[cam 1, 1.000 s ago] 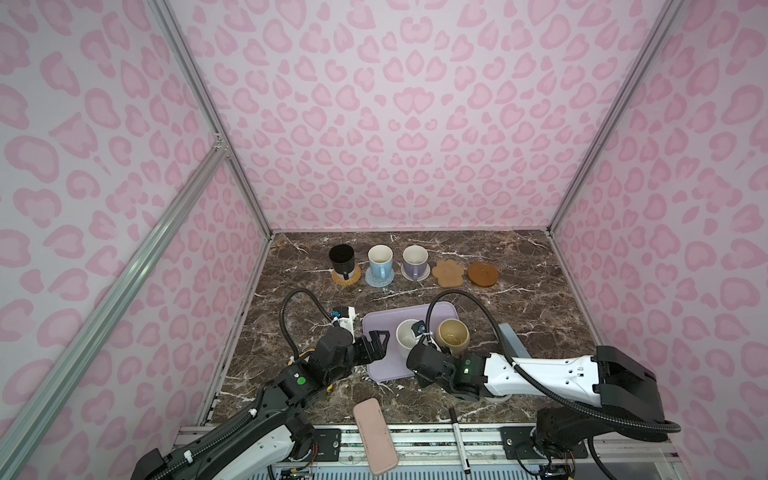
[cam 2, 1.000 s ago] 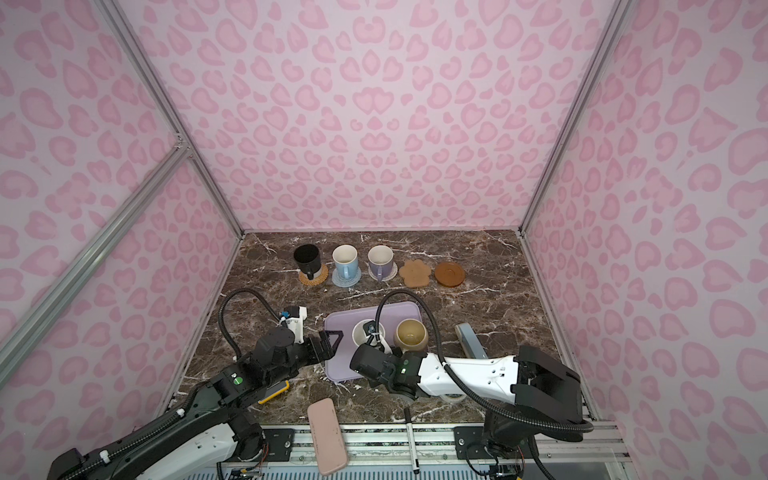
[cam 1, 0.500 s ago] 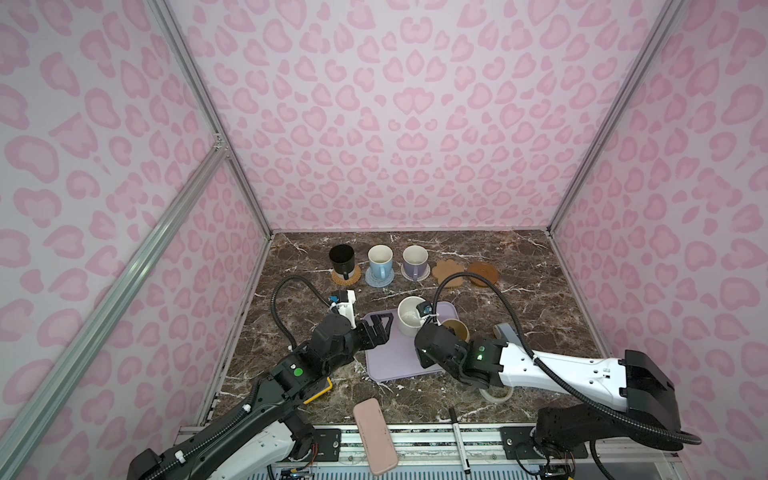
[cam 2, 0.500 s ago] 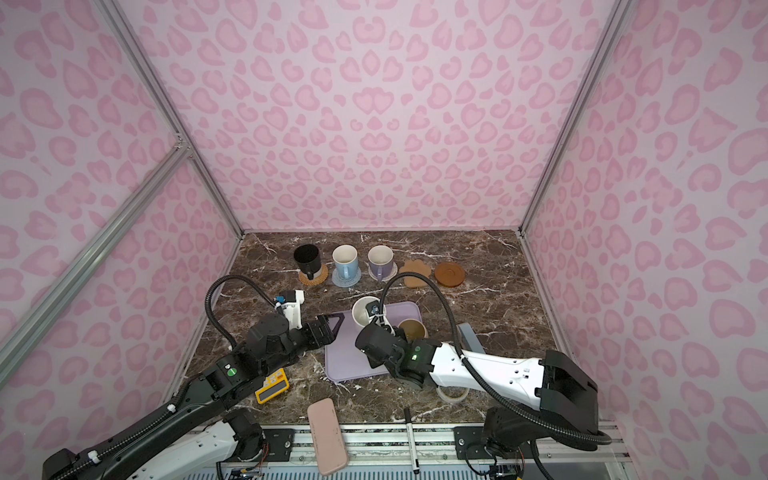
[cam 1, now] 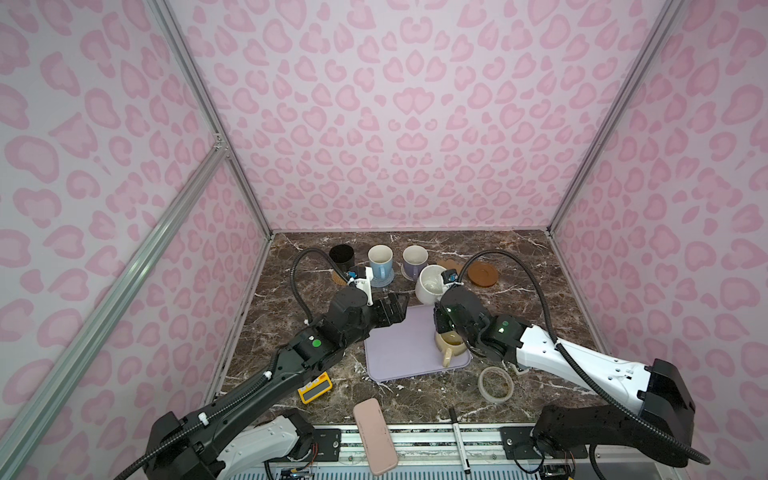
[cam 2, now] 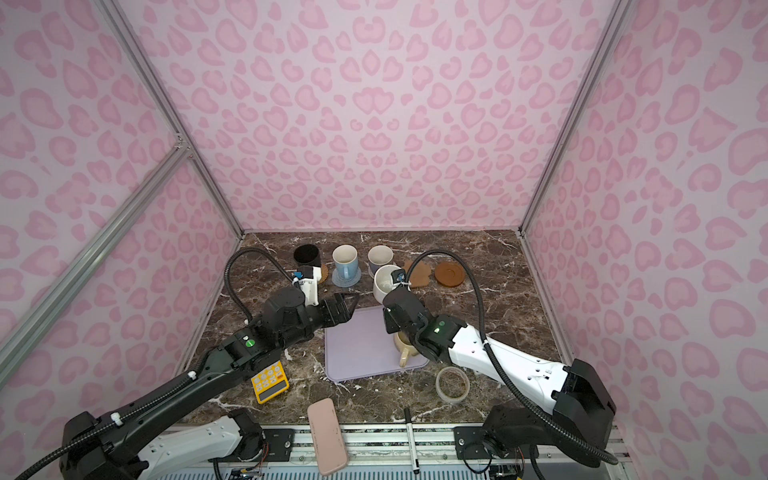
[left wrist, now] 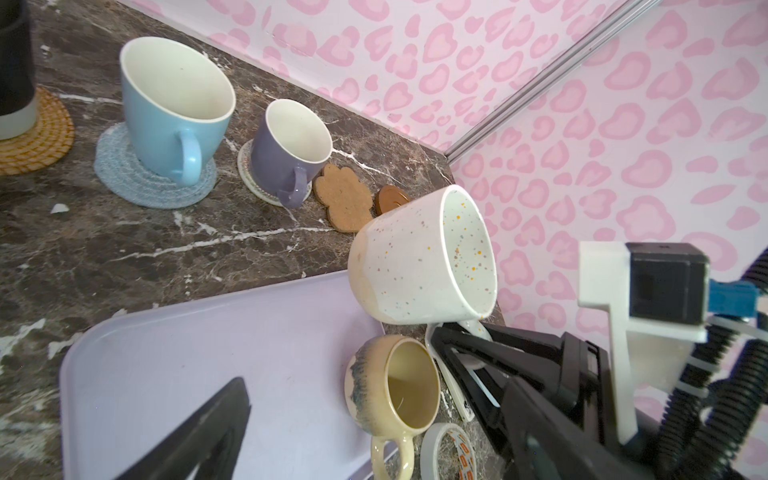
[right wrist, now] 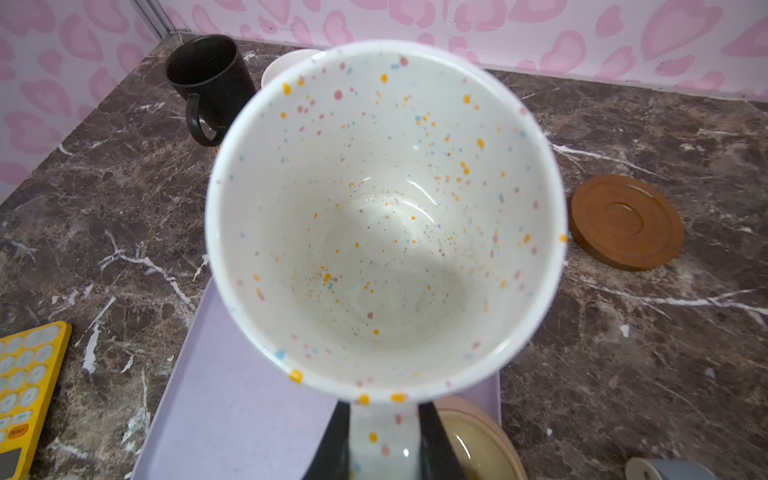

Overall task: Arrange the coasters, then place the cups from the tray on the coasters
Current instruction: 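Lift and carry the speckled mug with right gripper toward the cork paw coaster, then lower the speckled mug onto the cork paw coaster, open right gripper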

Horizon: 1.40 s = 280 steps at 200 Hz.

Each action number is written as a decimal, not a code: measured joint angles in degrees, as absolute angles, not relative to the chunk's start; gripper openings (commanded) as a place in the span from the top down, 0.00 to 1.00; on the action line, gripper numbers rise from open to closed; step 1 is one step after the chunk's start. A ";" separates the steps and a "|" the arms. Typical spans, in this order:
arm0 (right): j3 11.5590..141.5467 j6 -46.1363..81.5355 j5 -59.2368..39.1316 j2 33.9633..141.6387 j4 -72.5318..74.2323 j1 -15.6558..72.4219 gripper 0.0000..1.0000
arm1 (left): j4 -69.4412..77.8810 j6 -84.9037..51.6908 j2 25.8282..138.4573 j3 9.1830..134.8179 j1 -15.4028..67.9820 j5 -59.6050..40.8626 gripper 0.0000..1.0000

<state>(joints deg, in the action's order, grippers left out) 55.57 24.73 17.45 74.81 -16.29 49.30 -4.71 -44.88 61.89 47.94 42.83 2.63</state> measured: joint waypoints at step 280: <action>77.71 14.41 3.40 107.83 -16.49 23.49 1.00 | -9.15 -38.63 101.54 82.67 38.74 -1.98 0.03</action>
